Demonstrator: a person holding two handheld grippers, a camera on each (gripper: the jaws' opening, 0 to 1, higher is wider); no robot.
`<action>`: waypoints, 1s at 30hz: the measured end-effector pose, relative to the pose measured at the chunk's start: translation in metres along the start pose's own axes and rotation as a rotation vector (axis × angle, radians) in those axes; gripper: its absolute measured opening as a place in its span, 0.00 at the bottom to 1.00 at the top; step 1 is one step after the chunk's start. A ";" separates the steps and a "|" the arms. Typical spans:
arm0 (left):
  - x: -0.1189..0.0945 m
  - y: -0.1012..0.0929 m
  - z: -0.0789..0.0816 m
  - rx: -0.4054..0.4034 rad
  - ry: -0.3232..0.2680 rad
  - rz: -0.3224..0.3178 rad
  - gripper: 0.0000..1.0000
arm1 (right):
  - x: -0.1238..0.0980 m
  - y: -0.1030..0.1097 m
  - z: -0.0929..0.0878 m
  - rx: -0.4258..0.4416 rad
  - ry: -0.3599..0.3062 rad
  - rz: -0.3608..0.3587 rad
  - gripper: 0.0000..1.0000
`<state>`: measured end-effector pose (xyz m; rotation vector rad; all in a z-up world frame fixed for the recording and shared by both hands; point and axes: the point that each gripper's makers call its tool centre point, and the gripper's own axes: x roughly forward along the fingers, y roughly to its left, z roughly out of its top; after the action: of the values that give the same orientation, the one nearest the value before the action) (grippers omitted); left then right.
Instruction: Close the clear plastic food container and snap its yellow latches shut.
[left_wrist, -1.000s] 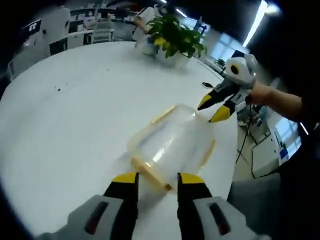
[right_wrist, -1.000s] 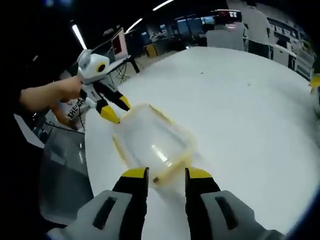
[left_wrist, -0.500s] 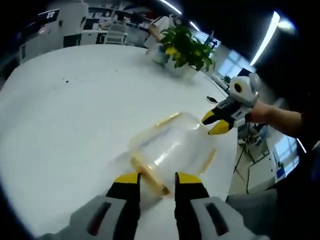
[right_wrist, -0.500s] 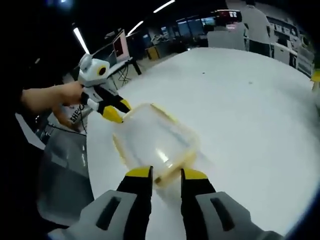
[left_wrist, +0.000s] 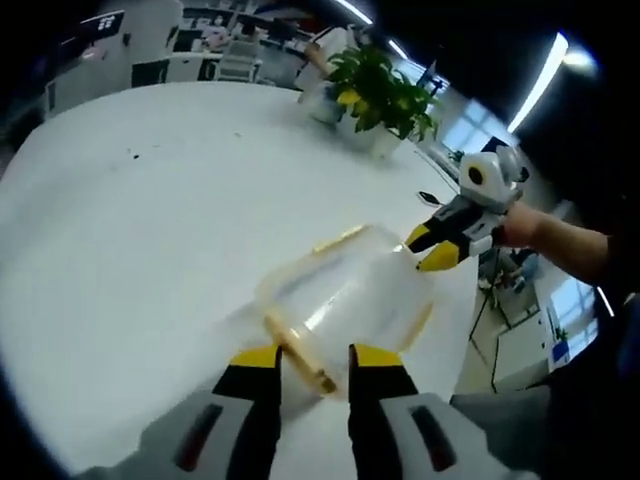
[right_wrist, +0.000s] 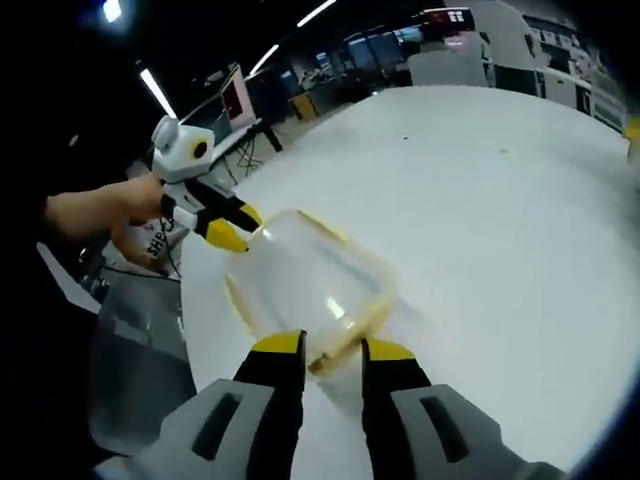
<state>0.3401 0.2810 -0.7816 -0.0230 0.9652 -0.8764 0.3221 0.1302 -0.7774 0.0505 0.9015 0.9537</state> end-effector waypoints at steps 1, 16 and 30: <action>0.000 0.000 0.000 -0.002 -0.004 0.001 0.19 | 0.000 0.000 0.001 -0.021 -0.002 -0.009 0.19; -0.002 -0.002 0.002 0.061 -0.020 0.049 0.20 | -0.001 0.001 0.002 -0.145 0.084 -0.067 0.21; -0.004 -0.003 0.006 0.146 -0.007 0.104 0.20 | -0.004 0.003 0.003 -0.368 0.163 -0.123 0.22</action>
<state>0.3415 0.2799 -0.7739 0.1477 0.8863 -0.8475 0.3207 0.1299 -0.7715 -0.3971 0.8542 1.0054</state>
